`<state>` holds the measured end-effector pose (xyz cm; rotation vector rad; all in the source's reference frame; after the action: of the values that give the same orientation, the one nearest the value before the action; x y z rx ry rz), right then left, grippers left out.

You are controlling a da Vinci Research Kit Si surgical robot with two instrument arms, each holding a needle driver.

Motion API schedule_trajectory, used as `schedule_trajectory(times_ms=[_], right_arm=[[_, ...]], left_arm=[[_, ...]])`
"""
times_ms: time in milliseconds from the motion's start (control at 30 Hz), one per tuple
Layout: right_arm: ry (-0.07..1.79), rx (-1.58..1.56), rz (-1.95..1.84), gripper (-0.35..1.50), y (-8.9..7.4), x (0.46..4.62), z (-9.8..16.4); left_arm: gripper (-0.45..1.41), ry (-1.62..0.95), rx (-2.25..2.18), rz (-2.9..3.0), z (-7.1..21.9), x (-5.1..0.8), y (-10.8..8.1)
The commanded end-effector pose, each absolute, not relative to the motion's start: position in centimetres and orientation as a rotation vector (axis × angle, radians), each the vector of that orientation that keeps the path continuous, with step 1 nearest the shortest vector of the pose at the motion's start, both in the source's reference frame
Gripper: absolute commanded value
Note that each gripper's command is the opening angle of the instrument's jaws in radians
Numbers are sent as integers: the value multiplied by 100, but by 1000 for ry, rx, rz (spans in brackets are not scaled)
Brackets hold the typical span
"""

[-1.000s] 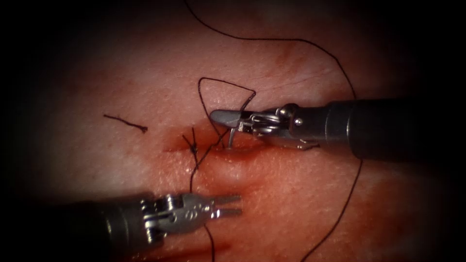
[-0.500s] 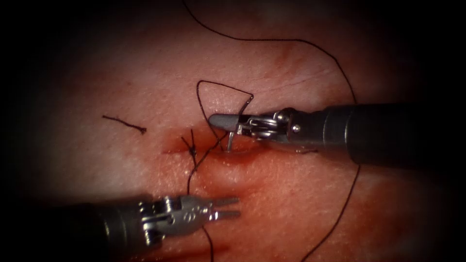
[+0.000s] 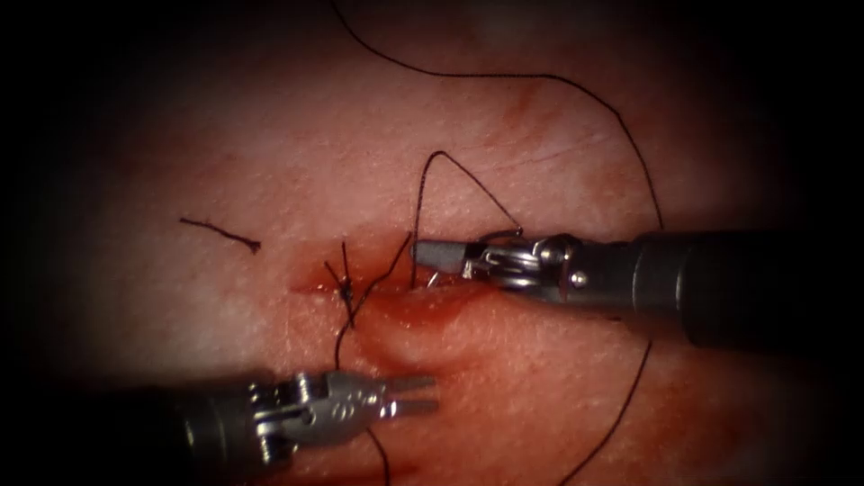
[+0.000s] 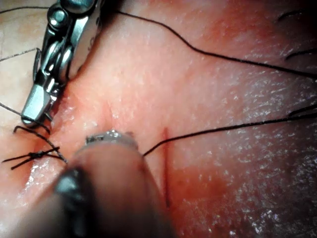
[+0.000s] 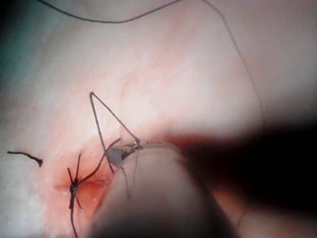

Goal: Wound Closure
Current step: Push needle through flesh below wound

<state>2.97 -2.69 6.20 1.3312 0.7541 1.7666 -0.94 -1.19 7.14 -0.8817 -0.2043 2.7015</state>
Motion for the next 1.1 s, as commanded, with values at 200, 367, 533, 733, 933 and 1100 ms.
schedule_trajectory(times_ms=[200, 367, 533, 733, 933, 1100], right_arm=[[730, 1348, 1761, -35, -241, 318, 646], [643, 1393, 1703, -35, -245, 326, 646], [588, 1429, 1650, -35, -253, 329, 637], [479, 1479, 1580, -35, -261, 337, 625], [404, 1504, 1540, -35, -285, 341, 618], [362, 1520, 1501, -35, -297, 343, 611]], left_arm=[[-3, -203, -881, 2701, 719, -100, -120], [-3, -210, -883, 2706, 717, -94, -120], [-3, -212, -885, 2708, 717, -90, -121], [-3, -214, -883, 2710, 716, -88, -123], [-5, -216, -886, 2713, 716, -85, -122], [-5, -215, -886, 2713, 716, -85, -123]])
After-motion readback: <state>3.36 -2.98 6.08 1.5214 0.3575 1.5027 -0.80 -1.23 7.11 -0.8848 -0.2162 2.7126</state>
